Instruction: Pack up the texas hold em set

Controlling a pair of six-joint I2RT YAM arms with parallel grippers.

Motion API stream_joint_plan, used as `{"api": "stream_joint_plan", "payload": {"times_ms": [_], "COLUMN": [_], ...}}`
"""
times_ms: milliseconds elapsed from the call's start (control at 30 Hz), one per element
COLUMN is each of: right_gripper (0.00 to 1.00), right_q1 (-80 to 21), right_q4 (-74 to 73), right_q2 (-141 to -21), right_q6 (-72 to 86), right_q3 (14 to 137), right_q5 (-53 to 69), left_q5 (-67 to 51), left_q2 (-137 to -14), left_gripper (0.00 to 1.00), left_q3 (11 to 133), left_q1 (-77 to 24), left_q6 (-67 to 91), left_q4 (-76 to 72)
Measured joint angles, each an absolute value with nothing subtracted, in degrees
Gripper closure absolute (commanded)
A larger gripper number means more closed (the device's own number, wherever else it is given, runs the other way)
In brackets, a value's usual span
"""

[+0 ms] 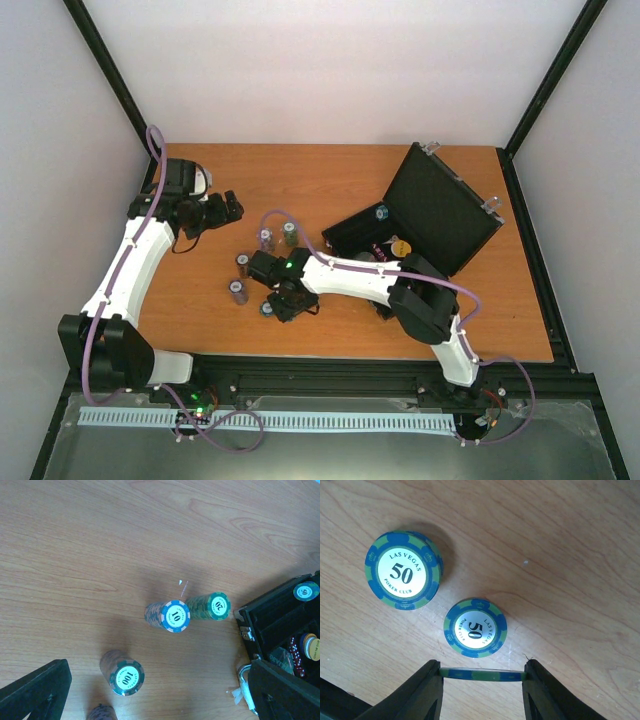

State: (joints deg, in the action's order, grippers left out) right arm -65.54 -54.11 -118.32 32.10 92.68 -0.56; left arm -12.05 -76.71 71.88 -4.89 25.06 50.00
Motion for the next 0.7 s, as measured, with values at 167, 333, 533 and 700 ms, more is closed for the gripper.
{"api": "stream_joint_plan", "payload": {"times_ms": [167,333,533,700], "right_gripper": [0.54,0.54,0.54,0.53], "right_q1": [-65.52,-65.39,-65.01,-64.84], "right_q4": [-54.46,-54.7,-54.7,-54.65], "right_q2": [-119.63,-120.62,-121.8,-123.04], "right_q6": [31.29,30.98,30.76,30.37], "right_q3": [93.51,93.73,93.97,95.24], "right_q5": [0.32,0.51,0.73,0.89], "left_q5": [-12.05,-12.05,-12.05,-12.08], "left_q2": [-76.71,-76.77,-77.03,-77.65], "left_gripper": [0.0,0.0,0.0,0.0], "left_q3": [71.88,71.88,71.9,72.07], "left_q1": [-4.89,-4.89,-4.89,-4.89], "left_q6": [25.06,25.06,25.06,25.04], "left_q4": [50.02,50.02,50.04,50.09]}}
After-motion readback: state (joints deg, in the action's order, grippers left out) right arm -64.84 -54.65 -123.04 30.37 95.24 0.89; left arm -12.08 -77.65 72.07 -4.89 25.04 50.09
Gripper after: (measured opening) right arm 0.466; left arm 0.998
